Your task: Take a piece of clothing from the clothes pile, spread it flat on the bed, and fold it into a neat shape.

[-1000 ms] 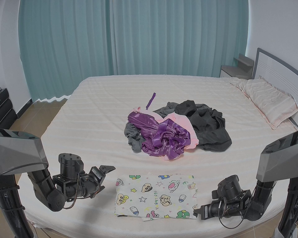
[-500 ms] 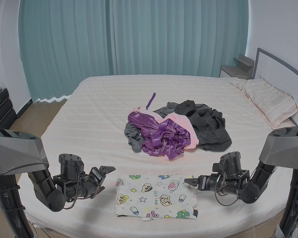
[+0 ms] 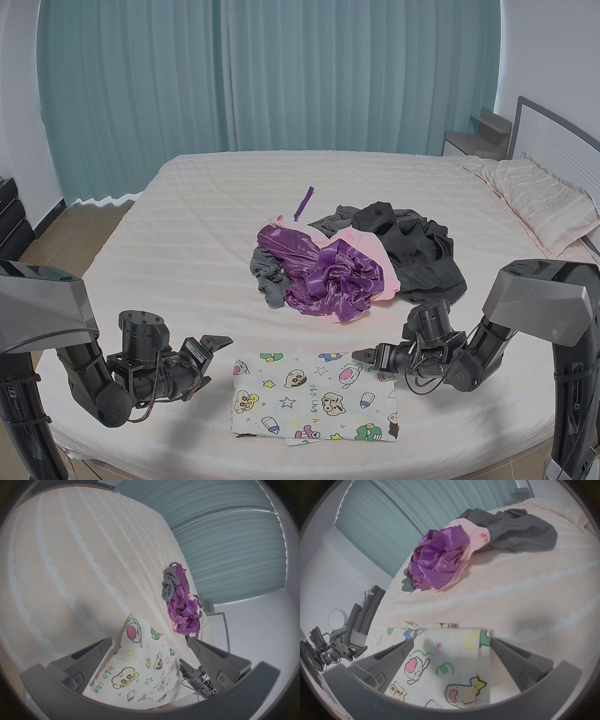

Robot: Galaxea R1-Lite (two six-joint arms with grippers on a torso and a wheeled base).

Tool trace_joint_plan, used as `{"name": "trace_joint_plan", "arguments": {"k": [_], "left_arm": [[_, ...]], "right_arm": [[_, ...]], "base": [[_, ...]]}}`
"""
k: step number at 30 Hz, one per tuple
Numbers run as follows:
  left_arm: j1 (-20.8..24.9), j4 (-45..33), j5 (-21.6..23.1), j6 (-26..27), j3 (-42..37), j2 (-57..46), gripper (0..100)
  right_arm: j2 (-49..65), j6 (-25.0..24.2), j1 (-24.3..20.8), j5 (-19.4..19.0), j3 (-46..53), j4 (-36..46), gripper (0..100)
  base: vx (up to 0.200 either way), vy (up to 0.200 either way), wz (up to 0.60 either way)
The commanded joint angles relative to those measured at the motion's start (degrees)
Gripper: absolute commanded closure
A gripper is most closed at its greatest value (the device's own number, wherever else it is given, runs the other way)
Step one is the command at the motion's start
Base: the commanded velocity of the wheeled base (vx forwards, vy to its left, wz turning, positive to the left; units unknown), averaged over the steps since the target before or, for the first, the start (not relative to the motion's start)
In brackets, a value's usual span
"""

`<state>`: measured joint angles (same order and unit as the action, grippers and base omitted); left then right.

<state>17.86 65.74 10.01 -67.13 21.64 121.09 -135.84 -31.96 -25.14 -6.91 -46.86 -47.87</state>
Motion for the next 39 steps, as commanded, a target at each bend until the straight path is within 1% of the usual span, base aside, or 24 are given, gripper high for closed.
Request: {"name": "trace_joint_plan", "arguments": {"k": [1,4,5,9,13,14,16,19,28,29,33,35,39], "left_arm": [[-0.02,0.0,0.01,-0.01,0.07,0.11,0],[-0.02,0.09,0.01,-0.01,0.07,0.2,0],[-0.02,0.09,0.01,-0.01,0.07,0.2,0],[-0.02,0.0,0.01,-0.01,0.07,0.2,0],[-0.02,0.09,-0.08,-0.01,0.07,0.2,0],[-0.02,0.09,-0.08,-0.01,0.07,0.2,0],[-0.02,0.09,-0.08,-0.01,0.07,0.2,0],[-0.02,0.09,0.01,-0.01,0.07,0.2,0],[-0.02,0.09,-0.08,-0.01,0.16,0.29,0],[-0.02,0.09,-0.08,-0.01,0.16,0.29,0],[-0.02,0.09,-0.08,-0.01,0.25,0.29,0],[-0.02,0.09,-0.08,-0.01,0.33,0.29,0],[-0.28,0.79,-0.52,-0.01,0.16,-0.59,0]], "right_arm": [[-1.09,-0.03,-0.09,-0.65,-0.51,-0.2,0],[-1.01,-0.12,0.0,-0.56,-0.51,-0.29,0],[-1.01,-0.12,0.0,-0.56,-0.6,-0.12,100],[-1.01,-0.12,0.0,-0.21,-0.6,-0.12,100],[-0.83,-0.12,0.44,0.94,-0.6,-0.03,100],[-0.83,-0.12,0.97,1.99,-0.69,-0.38,100],[-0.83,-0.12,1.14,2.52,-0.69,-0.56,100],[-0.74,-0.2,1.85,2.78,-0.86,-0.64,100],[-0.48,-0.12,1.41,2.78,-0.16,-0.73,100],[-0.48,-0.12,1.41,2.78,-0.16,-0.64,0],[0.49,-0.2,1.85,2.87,0.37,-0.73,0],[2.33,-0.12,2.99,3.04,1.51,-0.73,0],[9.45,-0.29,5.89,5.77,5.11,-0.82,0]], "base": [[0.0,0.0,0.0],[0.0,0.0,0.0],[0.0,0.0,0.0],[0.0,0.0,0.0],[0.0,0.0,0.0],[0.0,0.0,0.0],[0.0,0.0,0.0],[0.0,0.0,0.0],[0.0,0.0,0.0],[0.0,0.0,0.0],[0.0,0.0,0.0],[0.0,0.0,0.0],[0.0,0.0,0.0]]}}
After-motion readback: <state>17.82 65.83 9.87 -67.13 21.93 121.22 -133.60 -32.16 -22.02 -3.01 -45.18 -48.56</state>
